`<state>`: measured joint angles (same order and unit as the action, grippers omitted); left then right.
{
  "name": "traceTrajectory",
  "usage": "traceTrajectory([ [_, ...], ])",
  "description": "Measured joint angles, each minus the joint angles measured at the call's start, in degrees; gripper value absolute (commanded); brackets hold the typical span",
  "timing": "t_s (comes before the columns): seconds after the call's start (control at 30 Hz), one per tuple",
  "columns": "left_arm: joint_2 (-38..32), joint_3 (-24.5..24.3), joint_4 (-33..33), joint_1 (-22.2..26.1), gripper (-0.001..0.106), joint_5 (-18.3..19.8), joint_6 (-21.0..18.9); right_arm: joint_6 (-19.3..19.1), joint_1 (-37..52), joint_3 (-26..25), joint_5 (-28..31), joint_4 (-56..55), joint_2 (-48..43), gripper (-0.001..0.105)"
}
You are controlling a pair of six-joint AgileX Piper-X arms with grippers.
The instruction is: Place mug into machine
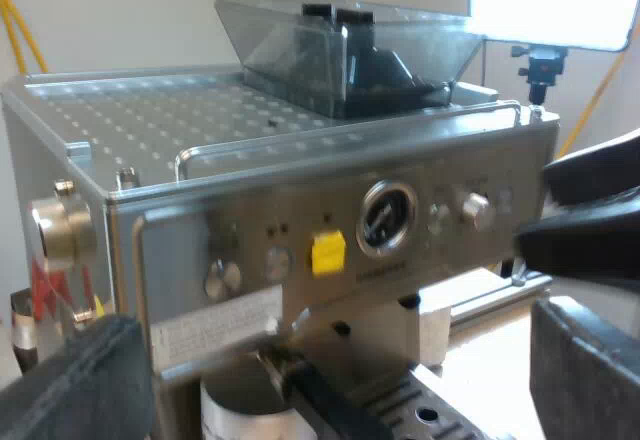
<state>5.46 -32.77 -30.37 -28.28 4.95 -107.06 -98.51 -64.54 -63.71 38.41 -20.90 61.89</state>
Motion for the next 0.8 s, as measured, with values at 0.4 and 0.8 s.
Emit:
traceTrajectory([
  [0.4, 19.4, -14.1, 1.0, 10.3, 0.078, 0.2, -0.3, 0.1, 24.0, 0.0, -13.8, -17.0, -14.4, 0.071],
  [0.8, 22.5, -15.5, -4.4, 29.4, 0.078, 6.7, -0.4, -2.8, 53.0, 0.0, -26.6, -25.7, -21.4, 0.071],
])
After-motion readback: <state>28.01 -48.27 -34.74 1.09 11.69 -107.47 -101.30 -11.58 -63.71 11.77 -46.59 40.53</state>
